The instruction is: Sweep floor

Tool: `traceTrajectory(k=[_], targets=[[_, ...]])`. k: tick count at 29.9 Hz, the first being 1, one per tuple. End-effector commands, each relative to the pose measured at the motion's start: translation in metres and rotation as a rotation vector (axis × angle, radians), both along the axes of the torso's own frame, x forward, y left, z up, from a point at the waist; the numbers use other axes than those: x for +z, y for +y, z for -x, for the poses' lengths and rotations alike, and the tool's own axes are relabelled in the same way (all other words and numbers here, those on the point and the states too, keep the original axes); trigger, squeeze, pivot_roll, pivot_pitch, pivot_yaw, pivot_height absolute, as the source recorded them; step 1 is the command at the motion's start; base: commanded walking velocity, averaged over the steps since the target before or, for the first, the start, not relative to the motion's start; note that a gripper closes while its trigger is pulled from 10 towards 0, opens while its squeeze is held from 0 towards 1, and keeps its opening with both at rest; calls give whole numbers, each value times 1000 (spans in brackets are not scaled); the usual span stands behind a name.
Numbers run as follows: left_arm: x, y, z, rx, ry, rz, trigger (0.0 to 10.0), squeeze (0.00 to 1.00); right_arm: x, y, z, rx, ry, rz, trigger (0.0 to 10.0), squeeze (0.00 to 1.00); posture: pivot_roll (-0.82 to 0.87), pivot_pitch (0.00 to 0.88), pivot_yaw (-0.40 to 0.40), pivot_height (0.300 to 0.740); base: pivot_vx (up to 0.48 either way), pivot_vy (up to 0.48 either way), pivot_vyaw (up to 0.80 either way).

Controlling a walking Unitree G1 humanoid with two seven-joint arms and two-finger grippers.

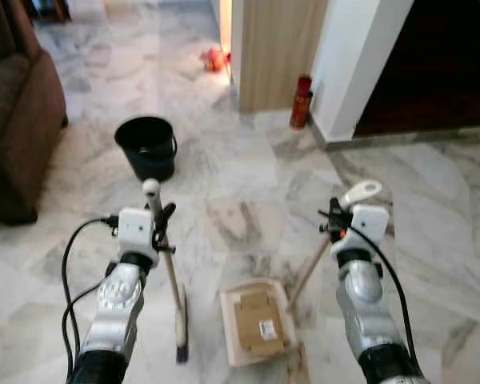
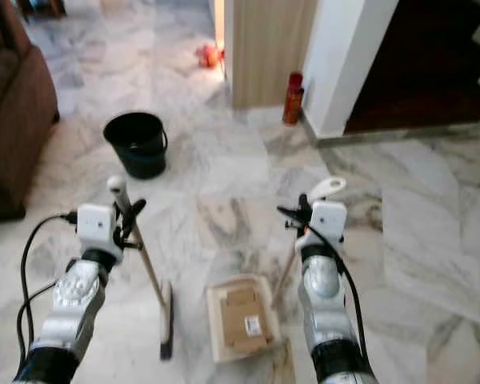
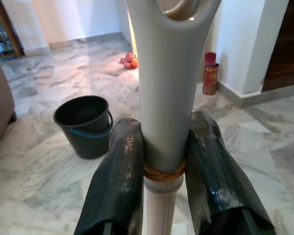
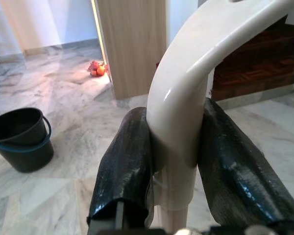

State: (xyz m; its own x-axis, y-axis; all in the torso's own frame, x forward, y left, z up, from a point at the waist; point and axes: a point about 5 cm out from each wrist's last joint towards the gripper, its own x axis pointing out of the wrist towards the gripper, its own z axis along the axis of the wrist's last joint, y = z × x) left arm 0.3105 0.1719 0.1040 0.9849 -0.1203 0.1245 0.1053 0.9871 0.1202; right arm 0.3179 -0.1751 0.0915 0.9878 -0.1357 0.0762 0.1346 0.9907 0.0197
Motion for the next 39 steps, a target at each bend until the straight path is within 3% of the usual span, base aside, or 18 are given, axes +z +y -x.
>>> traceTrajectory(k=[1,35,39], targets=[[0,6,1,11,2,-11,10000,0,11,3,-2,3,-51,-6,10000,0,-100,63,44,740,255,0,0],[1,6,-3,14,-1,-8,10000,0,9,6,-3,12,-38,2,10000,0,-89,34,46,740,253,0,0],[2,5,-5,10,2,-9,10000,0,11,5,-5,9,-42,-5,10000,0,-58,68,46,740,251,0,0]])
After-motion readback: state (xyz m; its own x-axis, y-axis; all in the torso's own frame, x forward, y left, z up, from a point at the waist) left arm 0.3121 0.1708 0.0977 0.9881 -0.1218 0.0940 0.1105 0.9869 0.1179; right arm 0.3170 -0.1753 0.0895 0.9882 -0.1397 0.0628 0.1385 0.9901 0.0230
